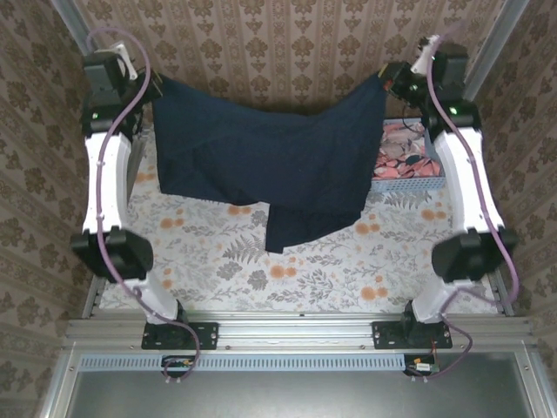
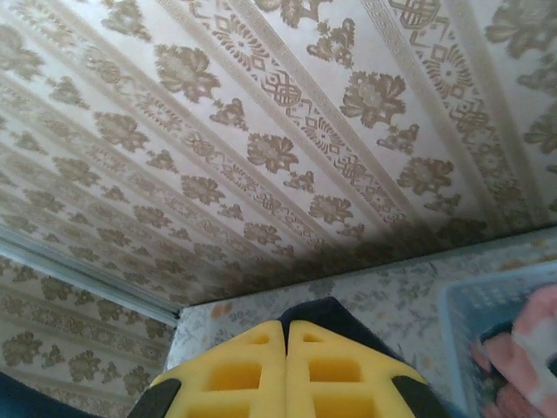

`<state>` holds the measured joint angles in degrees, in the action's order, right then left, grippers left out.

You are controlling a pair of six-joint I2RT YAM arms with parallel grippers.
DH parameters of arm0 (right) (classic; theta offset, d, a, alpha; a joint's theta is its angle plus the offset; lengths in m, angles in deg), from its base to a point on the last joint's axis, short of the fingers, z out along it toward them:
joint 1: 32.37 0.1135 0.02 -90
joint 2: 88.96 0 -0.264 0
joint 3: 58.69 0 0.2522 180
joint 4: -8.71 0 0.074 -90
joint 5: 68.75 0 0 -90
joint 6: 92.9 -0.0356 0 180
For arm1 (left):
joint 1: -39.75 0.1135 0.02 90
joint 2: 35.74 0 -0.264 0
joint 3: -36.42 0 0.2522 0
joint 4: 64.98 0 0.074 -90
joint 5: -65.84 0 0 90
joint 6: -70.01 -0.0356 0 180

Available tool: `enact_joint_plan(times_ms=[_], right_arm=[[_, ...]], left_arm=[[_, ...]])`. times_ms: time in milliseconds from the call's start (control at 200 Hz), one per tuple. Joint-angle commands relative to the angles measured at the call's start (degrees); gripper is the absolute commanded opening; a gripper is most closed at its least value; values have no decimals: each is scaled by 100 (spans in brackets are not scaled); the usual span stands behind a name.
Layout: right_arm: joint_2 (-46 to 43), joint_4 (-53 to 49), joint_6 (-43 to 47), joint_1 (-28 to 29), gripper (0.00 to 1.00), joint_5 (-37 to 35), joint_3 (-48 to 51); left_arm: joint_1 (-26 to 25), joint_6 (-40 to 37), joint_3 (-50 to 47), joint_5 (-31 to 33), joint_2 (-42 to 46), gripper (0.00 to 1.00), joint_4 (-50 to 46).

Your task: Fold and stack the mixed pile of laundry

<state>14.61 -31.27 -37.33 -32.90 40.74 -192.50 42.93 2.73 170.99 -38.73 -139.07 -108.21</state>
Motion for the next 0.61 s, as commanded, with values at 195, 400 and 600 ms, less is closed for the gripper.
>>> enact_joint_plan(times_ms=[195, 400, 600], right_arm=[[1549, -1191, -399, -213, 0, 545, -5290], [-382, -53, -200, -307, 0, 788, -2619], [-1869, 534, -55, -305, 0, 865, -579]], left_arm=[[203, 356, 3704, -545, -796, 0, -822], [476, 549, 1912, -750, 695, 0, 323], [508, 562, -710, -425, 2364, 0, 1388]])
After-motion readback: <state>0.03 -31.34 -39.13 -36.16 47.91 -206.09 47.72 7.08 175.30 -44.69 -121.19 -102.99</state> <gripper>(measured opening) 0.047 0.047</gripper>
